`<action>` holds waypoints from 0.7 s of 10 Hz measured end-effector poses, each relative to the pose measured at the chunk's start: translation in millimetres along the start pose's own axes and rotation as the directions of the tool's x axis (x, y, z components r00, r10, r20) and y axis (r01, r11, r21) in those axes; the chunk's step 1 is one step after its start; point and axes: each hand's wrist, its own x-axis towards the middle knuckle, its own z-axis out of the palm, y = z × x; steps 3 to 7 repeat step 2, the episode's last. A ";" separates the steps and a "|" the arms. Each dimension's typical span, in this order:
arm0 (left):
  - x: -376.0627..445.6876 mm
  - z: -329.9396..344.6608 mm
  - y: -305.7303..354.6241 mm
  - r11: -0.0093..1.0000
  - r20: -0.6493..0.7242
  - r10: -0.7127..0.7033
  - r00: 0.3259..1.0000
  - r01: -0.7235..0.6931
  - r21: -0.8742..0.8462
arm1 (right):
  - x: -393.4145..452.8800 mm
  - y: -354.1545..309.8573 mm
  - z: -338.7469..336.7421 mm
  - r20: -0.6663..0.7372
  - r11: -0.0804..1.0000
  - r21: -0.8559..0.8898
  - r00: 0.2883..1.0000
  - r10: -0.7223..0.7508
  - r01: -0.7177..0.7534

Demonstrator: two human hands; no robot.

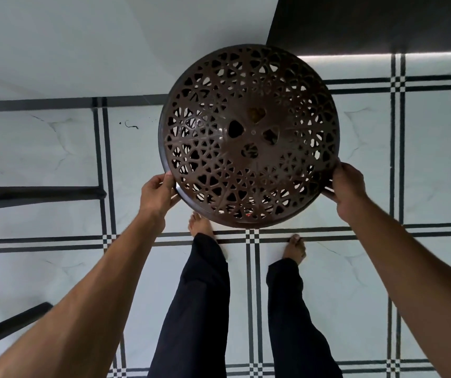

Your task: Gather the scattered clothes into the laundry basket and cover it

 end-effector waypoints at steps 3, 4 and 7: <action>-25.3 9.1 -29.9 0.982 -0.253 0.120 0.960 -0.078 0.171 | -5.7 51.0 -3.1 -0.186 1.000 0.011 0.983 0.011 -0.009; -25.3 9.1 -29.9 0.982 -0.253 0.120 0.960 -0.078 0.171 | -5.7 51.0 -3.1 -0.186 1.000 0.011 0.983 0.011 -0.009; -25.3 9.1 -29.9 0.982 -0.253 0.120 0.960 -0.078 0.171 | -5.7 51.0 -3.1 -0.186 1.000 0.011 0.983 0.011 -0.009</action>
